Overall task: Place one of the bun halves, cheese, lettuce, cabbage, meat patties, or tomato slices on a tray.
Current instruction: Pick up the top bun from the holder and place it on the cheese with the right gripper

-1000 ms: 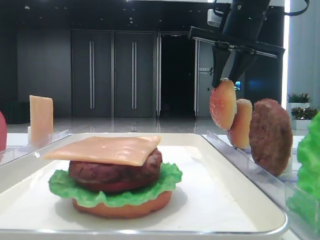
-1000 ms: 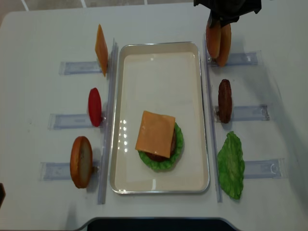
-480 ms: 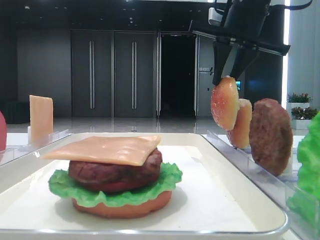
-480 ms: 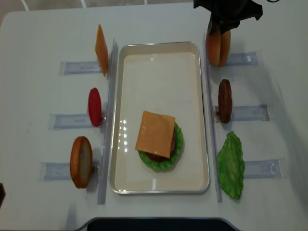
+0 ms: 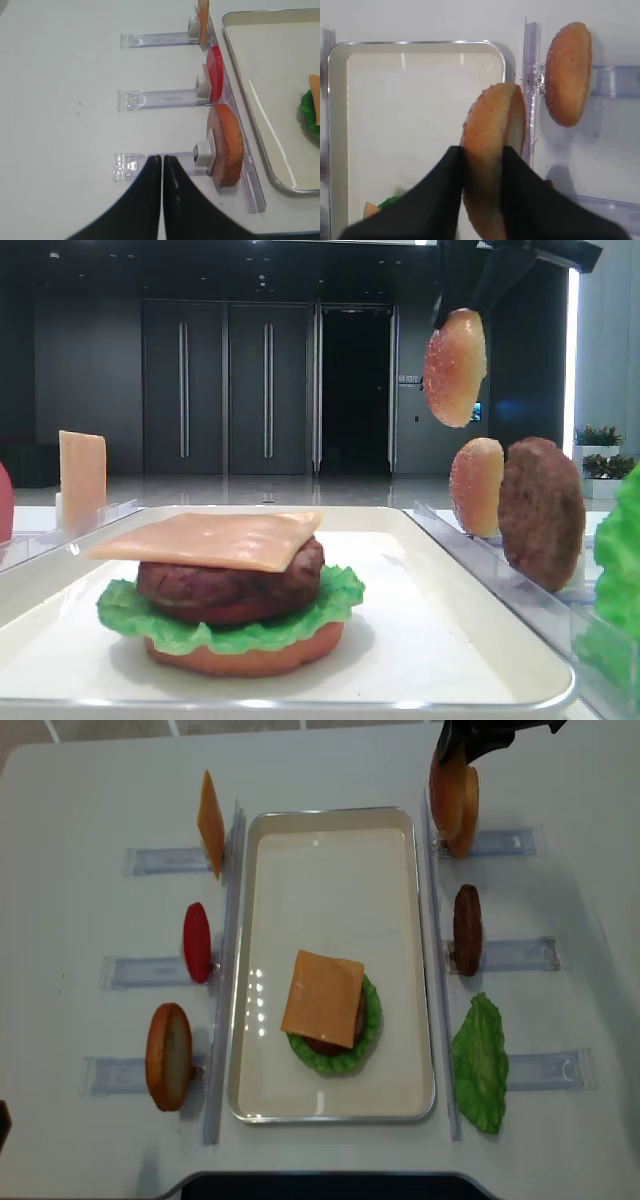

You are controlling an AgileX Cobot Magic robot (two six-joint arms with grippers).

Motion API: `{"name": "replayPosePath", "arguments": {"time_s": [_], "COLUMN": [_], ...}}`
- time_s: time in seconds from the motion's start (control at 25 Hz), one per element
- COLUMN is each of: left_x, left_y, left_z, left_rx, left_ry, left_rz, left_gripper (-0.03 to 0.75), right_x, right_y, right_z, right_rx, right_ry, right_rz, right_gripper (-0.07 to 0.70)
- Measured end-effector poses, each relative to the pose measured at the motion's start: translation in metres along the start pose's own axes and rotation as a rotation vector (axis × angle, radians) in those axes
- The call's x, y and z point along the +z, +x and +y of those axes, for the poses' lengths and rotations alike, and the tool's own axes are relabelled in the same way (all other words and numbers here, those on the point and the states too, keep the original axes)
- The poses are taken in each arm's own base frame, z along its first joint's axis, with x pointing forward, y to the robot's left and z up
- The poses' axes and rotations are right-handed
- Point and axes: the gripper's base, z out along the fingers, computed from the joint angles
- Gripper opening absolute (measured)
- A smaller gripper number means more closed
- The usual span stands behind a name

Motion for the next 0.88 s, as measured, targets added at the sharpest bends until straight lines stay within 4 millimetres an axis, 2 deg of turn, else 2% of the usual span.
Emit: {"name": "replayPosePath", "arguments": {"time_s": [0.2,0.4,0.6,0.88], "left_x": [0.000,0.000,0.000,0.000], "left_y": [0.000,0.000,0.000,0.000], "left_z": [0.000,0.000,0.000,0.000], "left_rx": [0.000,0.000,0.000,0.000], "left_ry": [0.000,0.000,0.000,0.000], "left_rz": [0.000,0.000,0.000,0.000], "left_gripper": [0.000,0.000,0.000,0.000], "right_x": [-0.019,-0.027,-0.036,-0.027], "right_y": [0.010,0.036,0.064,0.098], "right_z": [0.017,0.041,0.040,0.038], "right_rx": [-0.074,-0.131,-0.110,-0.092], "right_ry": [-0.021,-0.088,-0.192,-0.375], "right_rz": [-0.026,-0.077,-0.120,-0.096], "right_gripper": [0.194,0.194,0.194,0.188]}}
